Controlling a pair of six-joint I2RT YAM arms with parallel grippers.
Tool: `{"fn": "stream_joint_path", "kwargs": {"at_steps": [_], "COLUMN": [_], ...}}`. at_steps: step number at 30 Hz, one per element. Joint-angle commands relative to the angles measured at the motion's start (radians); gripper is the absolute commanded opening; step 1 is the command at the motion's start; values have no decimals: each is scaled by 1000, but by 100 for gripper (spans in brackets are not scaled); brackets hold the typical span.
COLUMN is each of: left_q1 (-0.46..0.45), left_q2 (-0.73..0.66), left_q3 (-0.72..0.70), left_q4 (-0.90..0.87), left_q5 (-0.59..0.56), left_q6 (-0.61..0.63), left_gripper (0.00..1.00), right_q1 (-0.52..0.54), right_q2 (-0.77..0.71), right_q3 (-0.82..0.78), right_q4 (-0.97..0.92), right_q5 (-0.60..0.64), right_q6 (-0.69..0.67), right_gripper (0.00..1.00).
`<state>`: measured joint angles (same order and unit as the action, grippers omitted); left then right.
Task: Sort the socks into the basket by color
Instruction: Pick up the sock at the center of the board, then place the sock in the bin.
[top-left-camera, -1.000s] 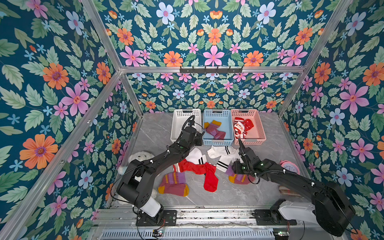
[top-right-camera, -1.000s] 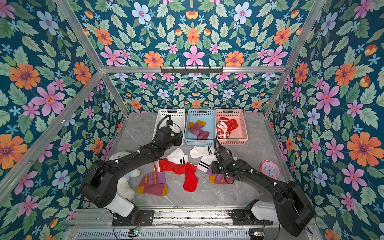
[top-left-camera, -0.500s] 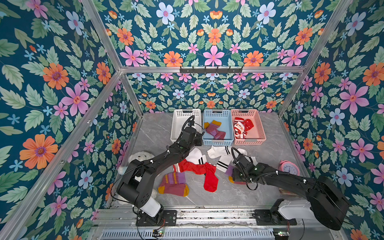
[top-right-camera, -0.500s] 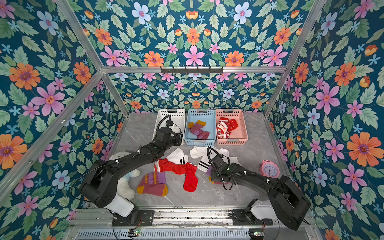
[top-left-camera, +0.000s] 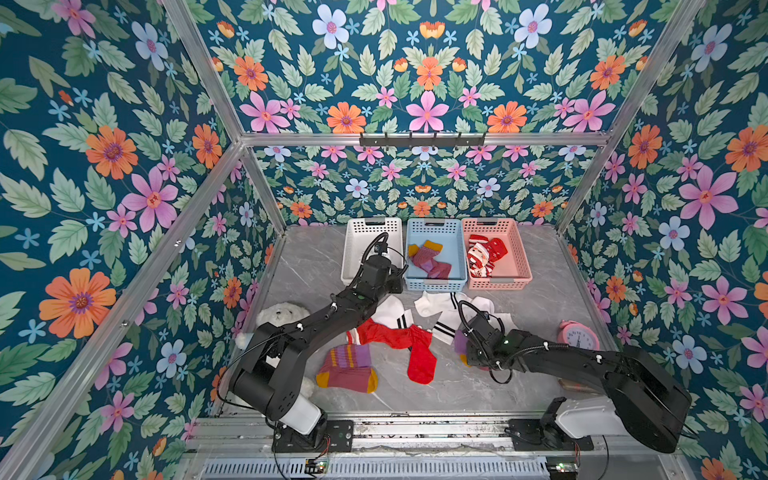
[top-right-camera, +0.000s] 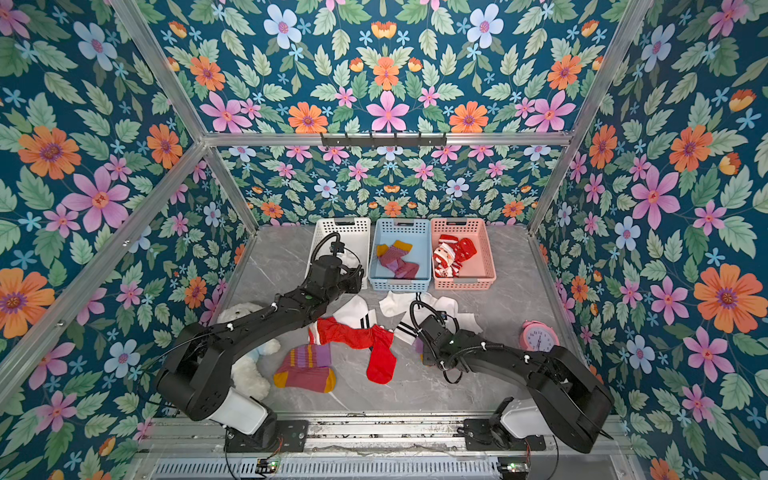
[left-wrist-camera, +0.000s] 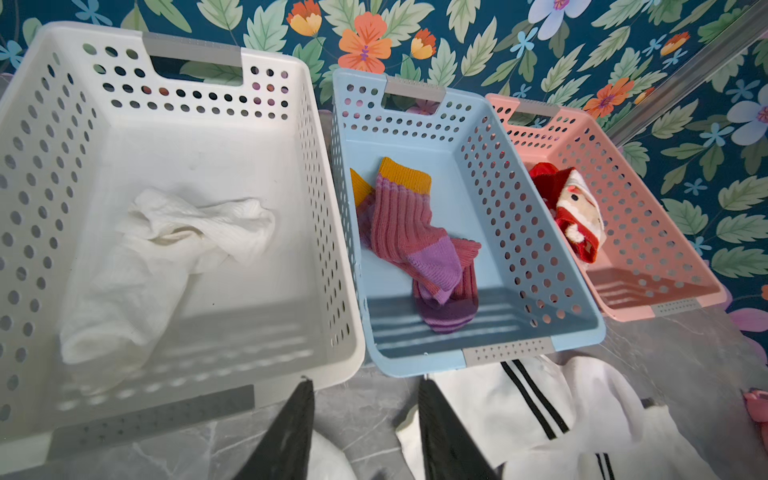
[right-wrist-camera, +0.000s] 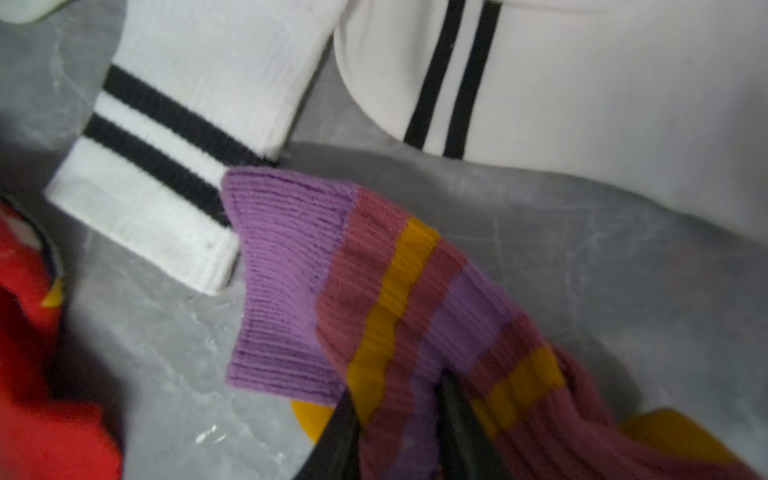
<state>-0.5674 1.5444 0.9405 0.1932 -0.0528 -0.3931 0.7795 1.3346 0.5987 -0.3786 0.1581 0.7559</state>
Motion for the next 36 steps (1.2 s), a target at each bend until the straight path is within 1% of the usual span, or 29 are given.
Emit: {"fn": "stream_joint_path", "kwargs": {"at_steps": [1,5,9,13,16,19,22,27,33,36], "left_q1": [-1,0,0,0,-2,-2,-2,-3,-10,-15], "left_q2": [-12,-25,-37,-47,-59,-71,-83,-112,-131,-144], "left_q3": [0,-6,-17,-30,-43,-54,-65,-97,-130,-151], "left_q4": [11,10,12,17,21,19,15,18,18,19], "left_q5": [-14,-17,-15,-12,-10,-8,-4,-3,1,-3], "left_q6": [-1,-3,-8,-18,-27,-35,-44,-55,-69,-73], "left_gripper": [44,44,44,44,44,44,44,44,43,43], "right_q1": [1,1,-19,-81,-131,-150,-158,-205,-270,-292], "right_q2": [-53,-156,-243,-277,-265,-214,-133,17,214,299], "right_q3": [12,55,112,168,215,287,373,525,742,832], "right_q4": [-55,-123,-173,-146,-85,-29,17,91,92,81], "right_q5": [8,46,85,63,27,12,-8,-124,-219,-234], "right_q6": [18,-20,-96,-176,-229,-282,-334,-389,-438,-454], "right_gripper": [21,18,18,18,18,18,18,18,17,18]}}
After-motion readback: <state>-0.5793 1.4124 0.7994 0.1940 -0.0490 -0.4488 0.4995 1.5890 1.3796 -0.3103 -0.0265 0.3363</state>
